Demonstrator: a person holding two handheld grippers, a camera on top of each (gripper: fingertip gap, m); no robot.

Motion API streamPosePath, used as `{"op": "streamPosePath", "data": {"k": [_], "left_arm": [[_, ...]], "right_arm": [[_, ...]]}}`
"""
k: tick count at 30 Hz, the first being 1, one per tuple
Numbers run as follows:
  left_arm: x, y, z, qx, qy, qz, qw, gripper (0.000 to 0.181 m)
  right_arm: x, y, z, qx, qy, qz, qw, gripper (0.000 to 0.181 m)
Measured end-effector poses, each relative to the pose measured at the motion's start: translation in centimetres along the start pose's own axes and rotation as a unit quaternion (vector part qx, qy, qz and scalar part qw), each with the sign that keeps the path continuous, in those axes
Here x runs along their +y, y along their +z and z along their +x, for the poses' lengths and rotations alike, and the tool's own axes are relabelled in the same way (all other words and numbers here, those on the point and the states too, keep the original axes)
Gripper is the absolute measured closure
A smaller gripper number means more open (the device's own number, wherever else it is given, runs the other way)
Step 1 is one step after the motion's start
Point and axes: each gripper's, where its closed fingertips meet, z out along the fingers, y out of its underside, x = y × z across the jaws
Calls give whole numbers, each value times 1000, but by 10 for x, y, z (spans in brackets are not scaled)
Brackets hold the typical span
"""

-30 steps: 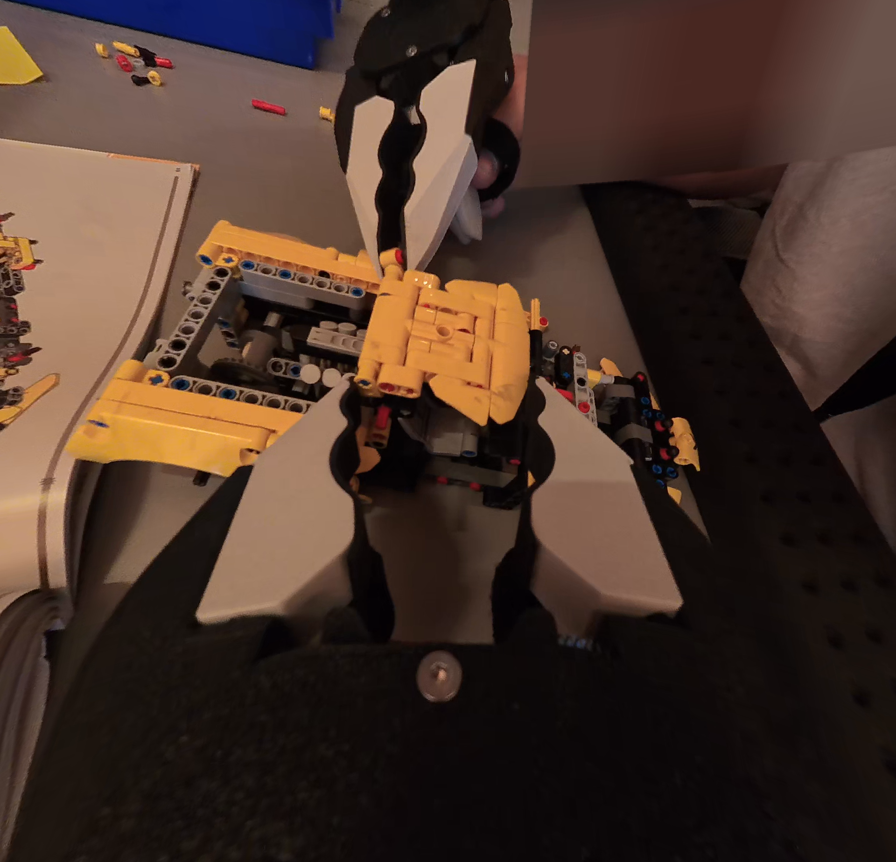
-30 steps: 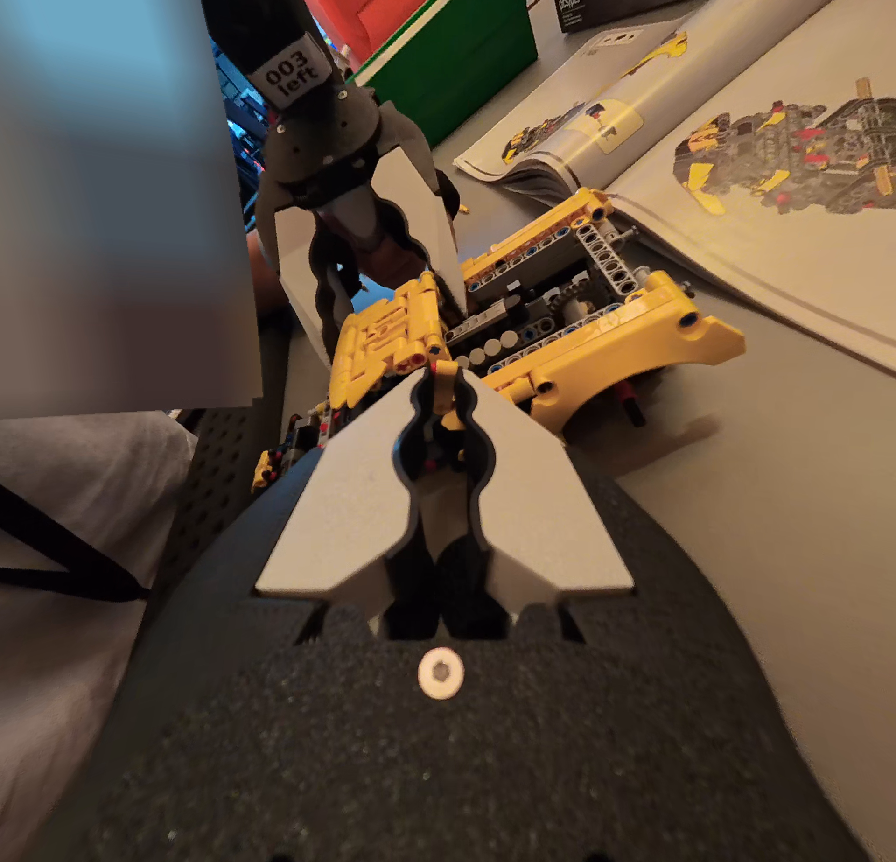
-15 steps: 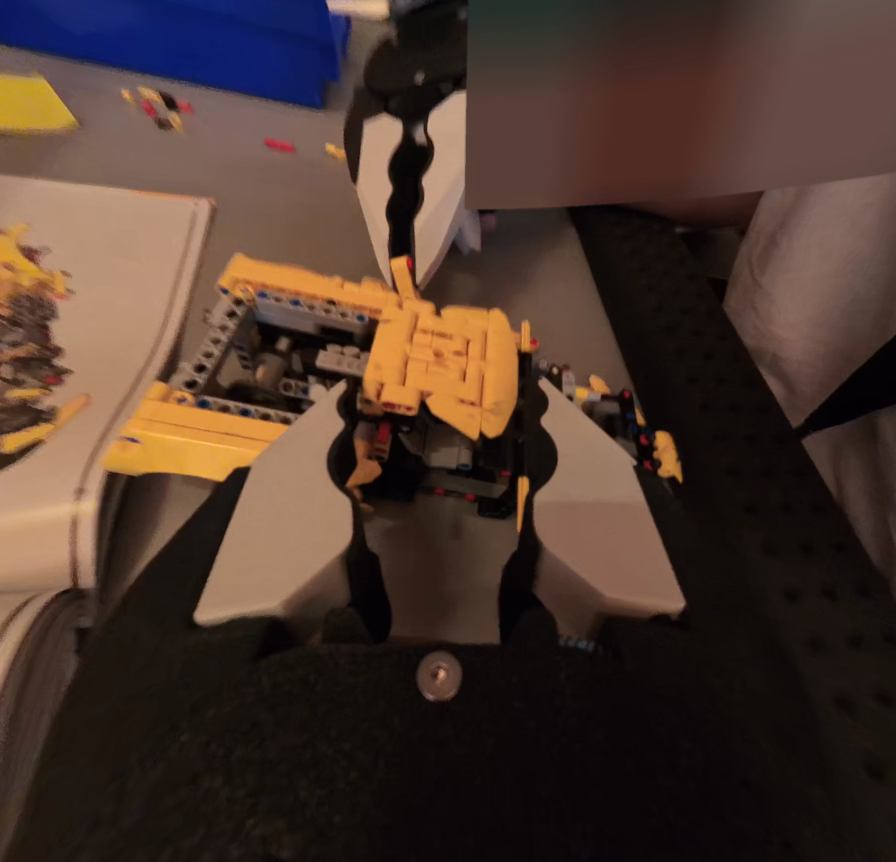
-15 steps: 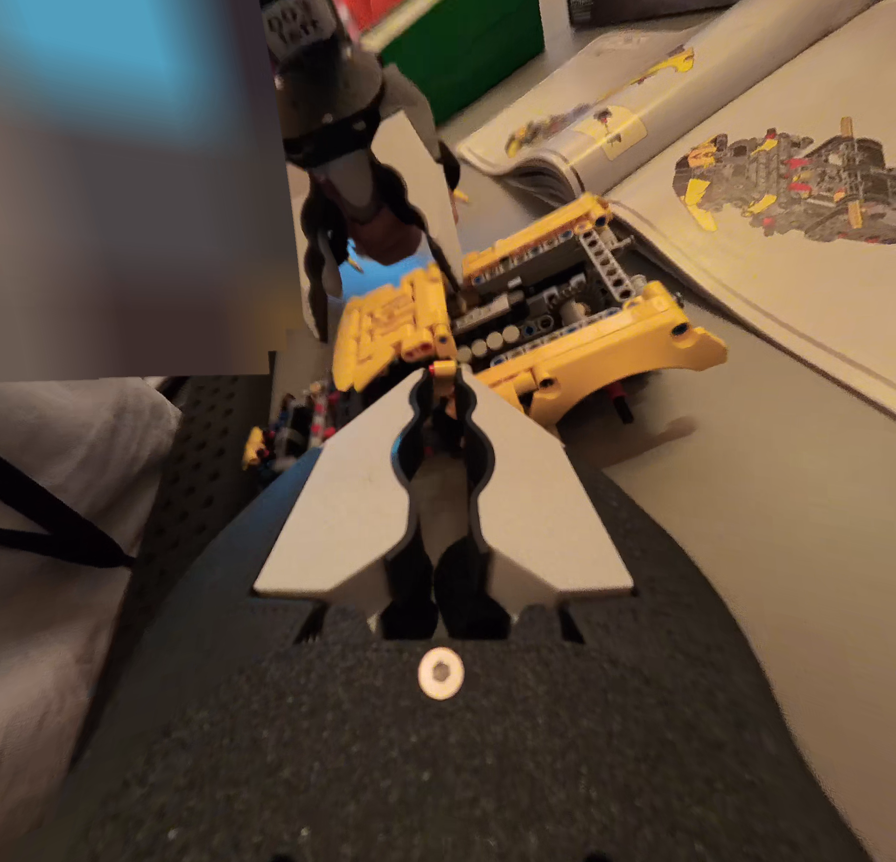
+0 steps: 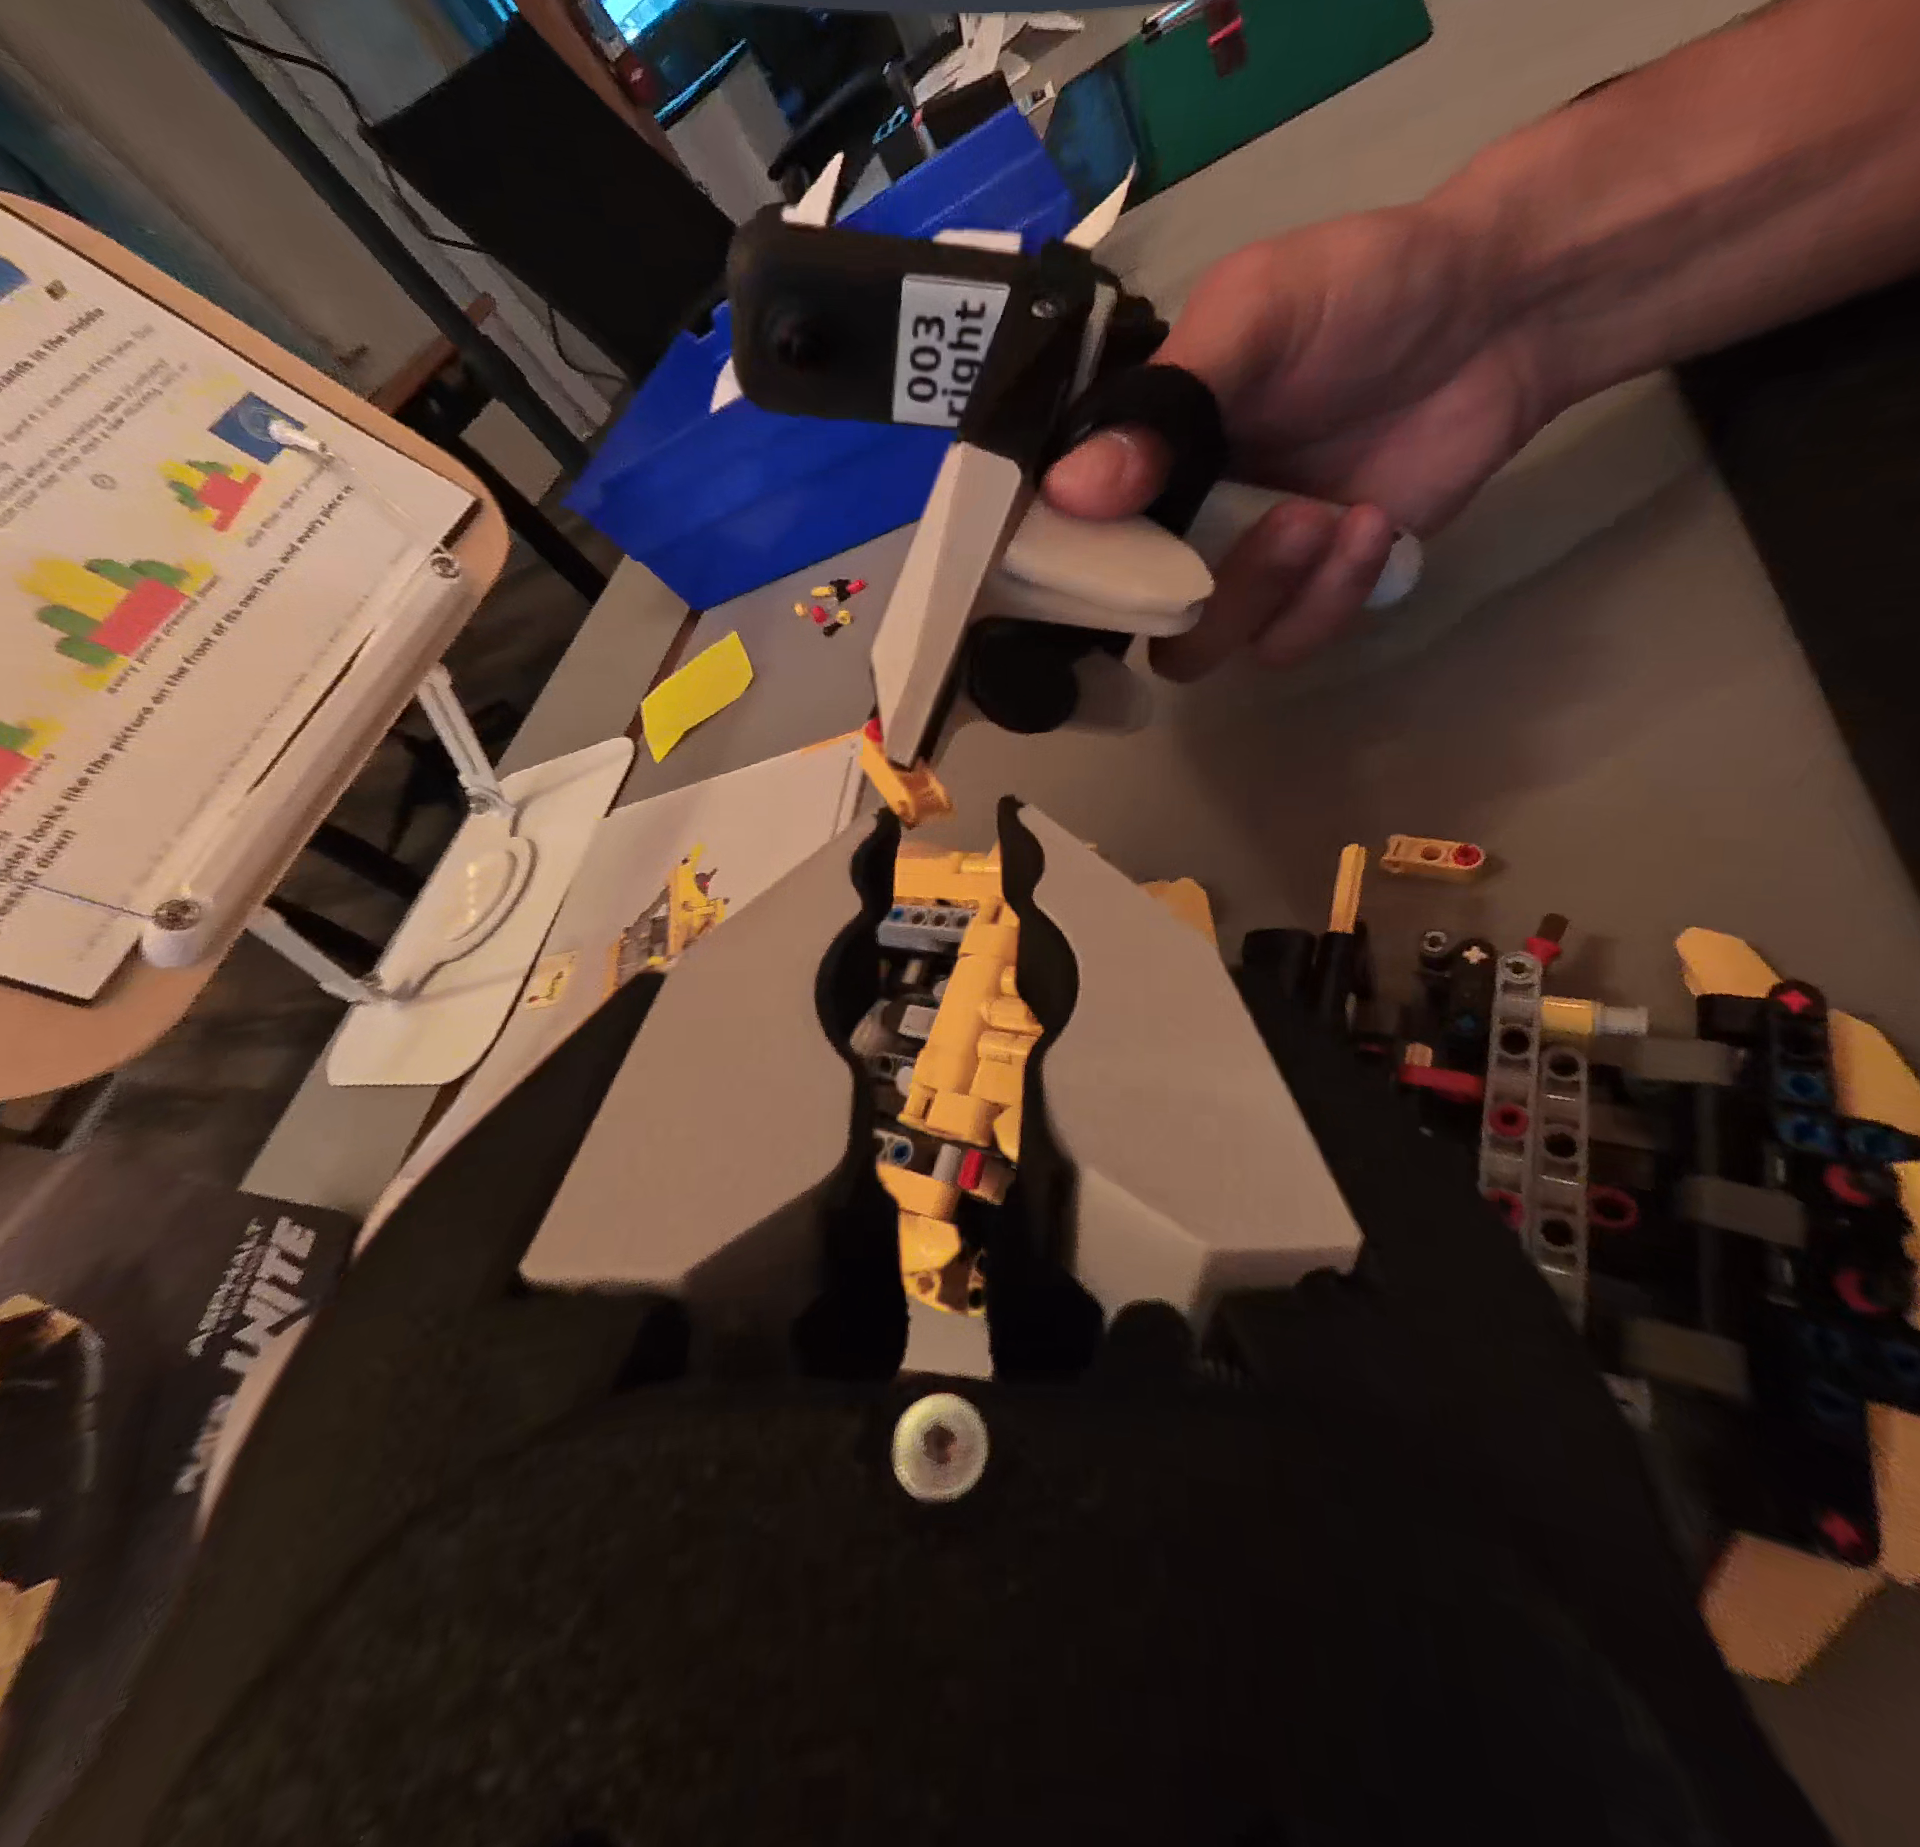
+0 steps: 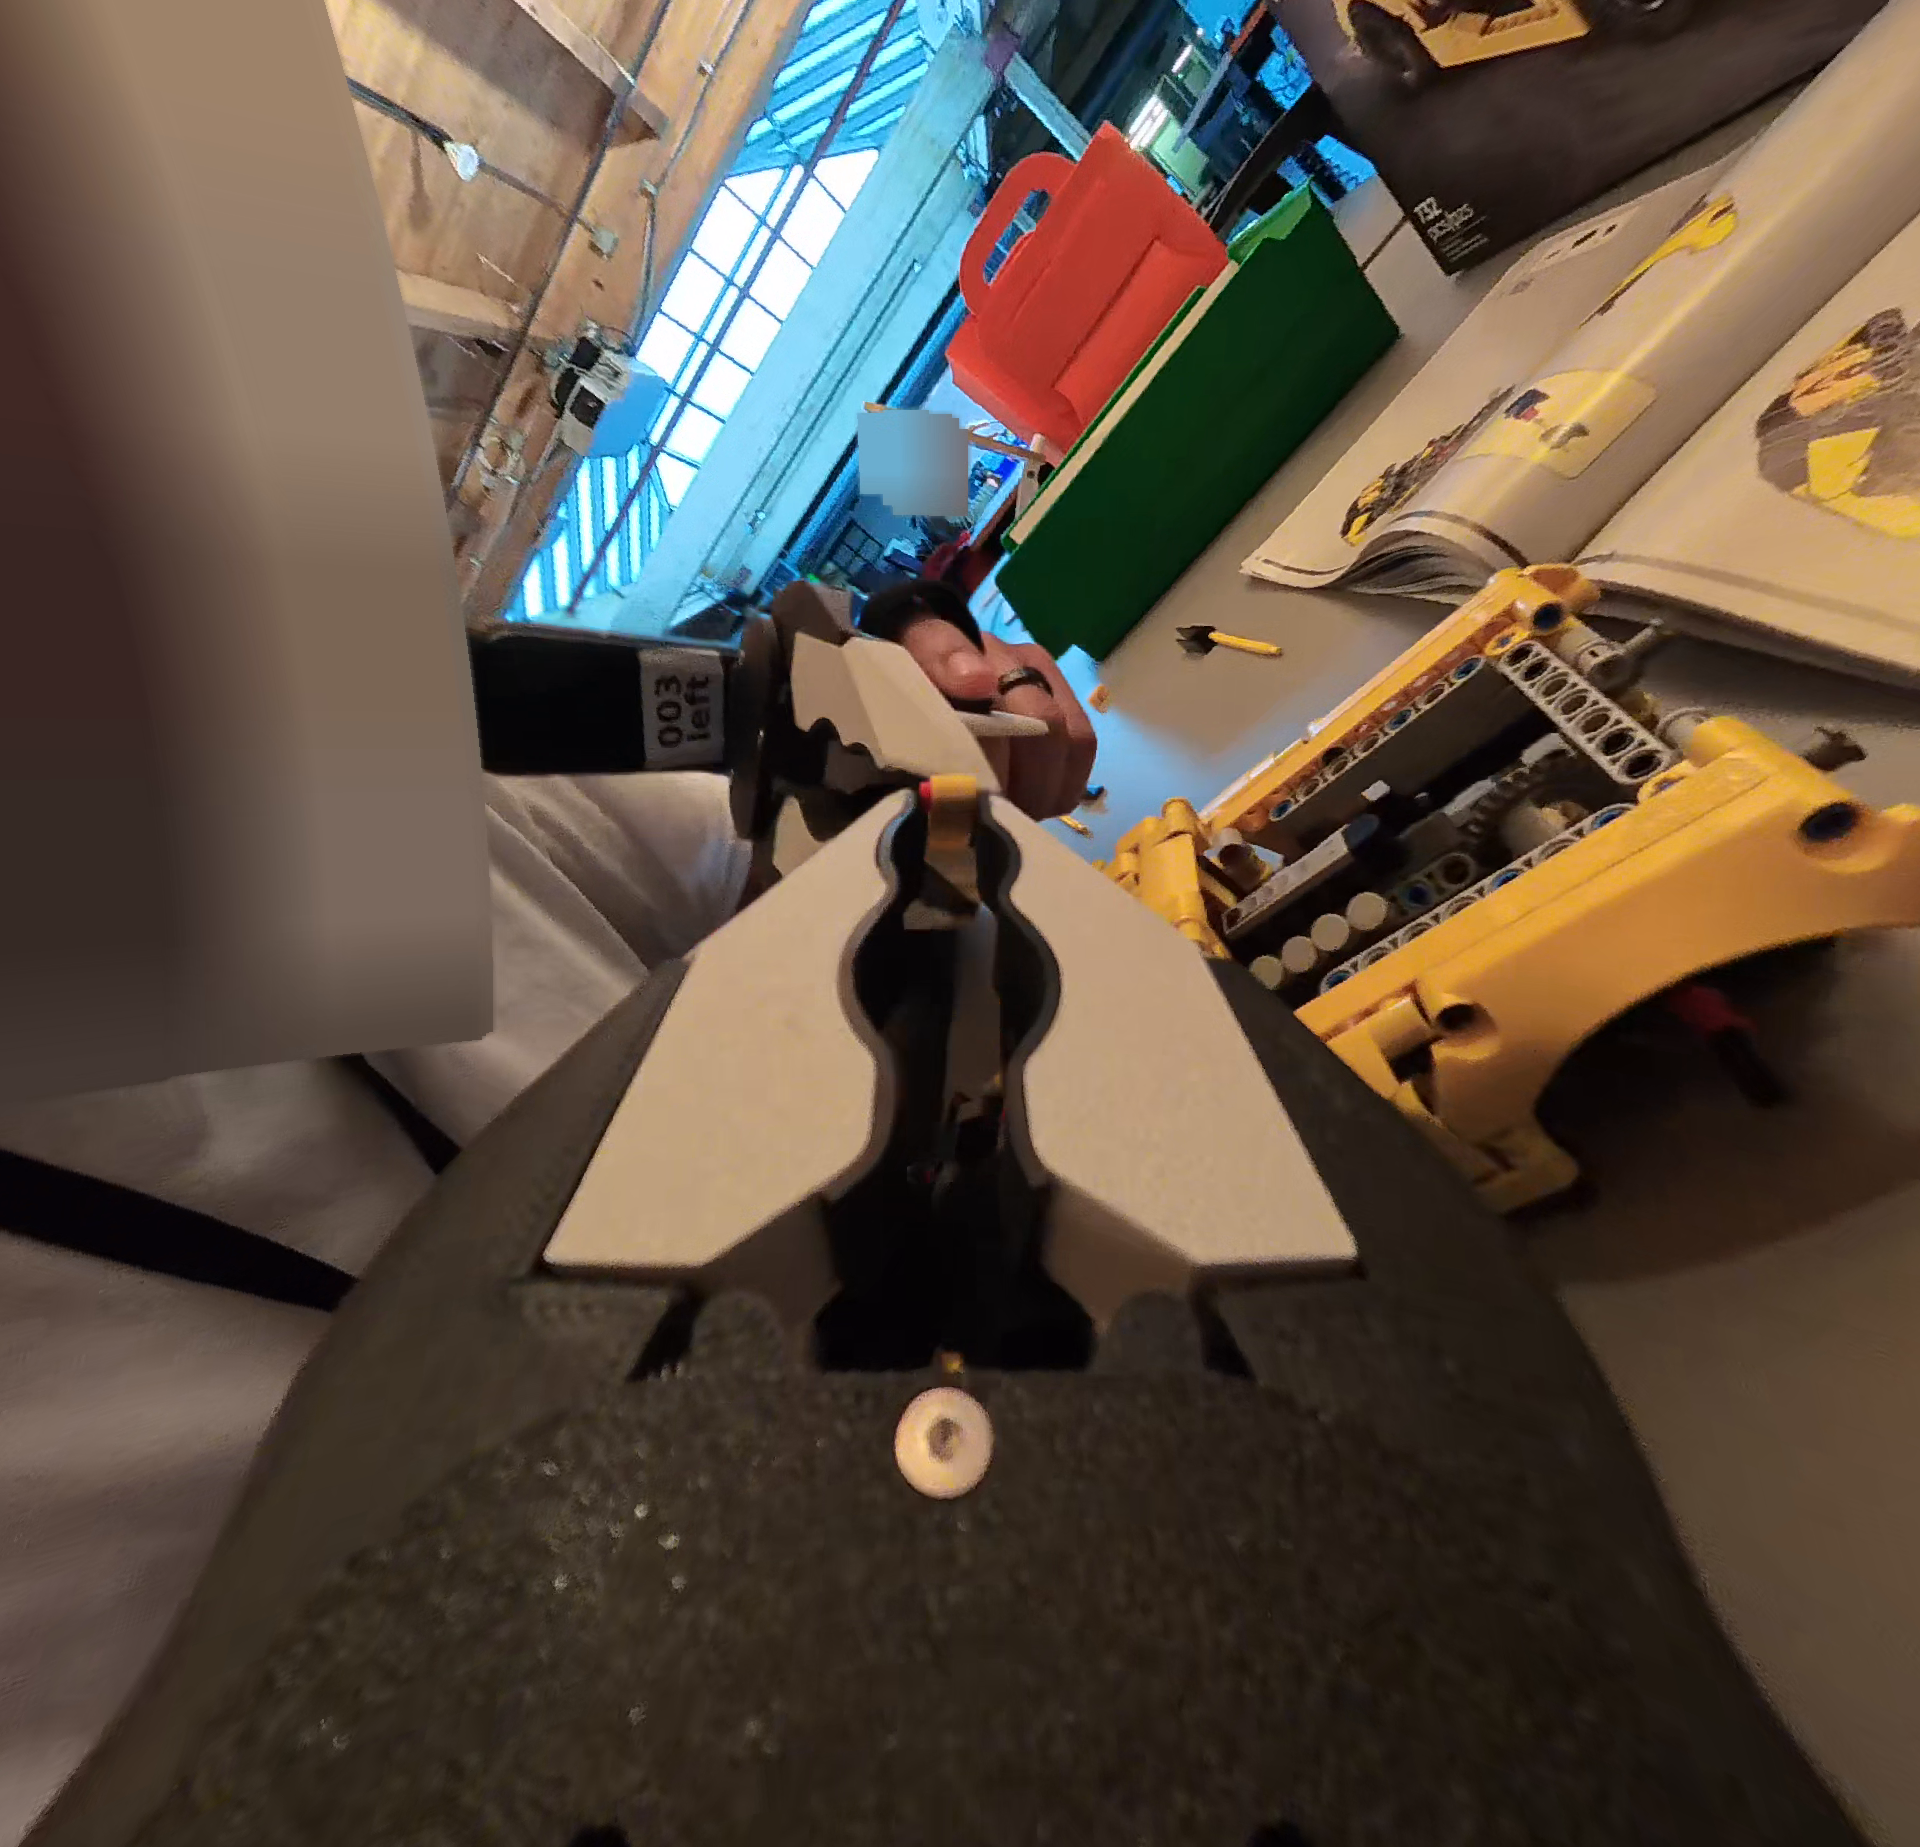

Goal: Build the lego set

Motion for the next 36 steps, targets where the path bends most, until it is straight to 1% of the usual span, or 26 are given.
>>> {"op": "streamPosePath", "data": {"k": [1, 3, 5, 8, 10, 13, 17, 21, 23, 25, 26, 27, 29, 32, 36], "left_arm": [[0, 1, -1, -10, 7, -3, 1000, 163], [-2, 1, -4, -25, 20, 0, 999, 171], [-2, 1, -8, -35, 15, -4, 999, 172], [-4, 2, -11, -45, 12, -1, 999, 173], [-4, 2, -12, -47, 16, -5, 999, 173], [-5, 2, -9, -38, 7, 0, 999, 173], [-3, 3, -8, -37, 11, -6, 999, 173], [-2, 3, -4, -23, 1, -1, 1000, 172], [1, -1, -2, 9, -26, 1, 1000, 168], [11, -10, 0, 71, -104, 4, 992, 137], [20, -14, 3, 112, -146, -9, 983, 123], [30, -17, 6, 147, -180, -22, 973, 109], [45, -22, 8, 182, -208, -31, 960, 104], [47, -22, 14, 213, -217, -21, 952, 102], [58, -18, 27, 232, -213, -47, 948, 103]], "right_arm": [[0, 0, -1, -8, 7, 2, 1000, 173], [2, 2, -2, -16, 16, 1, 1000, 173], [-2, 1, -2, -16, 21, 14, 1000, 173], [-5, 0, -3, -15, 4, 28, 999, 172], [-5, 0, -4, -18, 2, 30, 999, 165], [-3, 0, -3, -15, -6, 23, 1000, 173], [-1, 0, -1, -5, -21, 15, 1000, 173], [3, -2, -2, 15, -67, -7, 998, 174], [7, -7, 5, 39, -84, -30, 995, 174], [11, -20, 21, 103, -140, -80, 981, 174], [14, -27, 30, 134, -171, -112, 970, 175], [17, -30, 35, 150, -187, -137, 961, 174], [26, -30, 42, 161, -199, -185, 949, 174], [43, -26, 47, 155, -207, -241, 935, 174], [44, -24, 50, 173, -227, -246, 926, 174]]}}
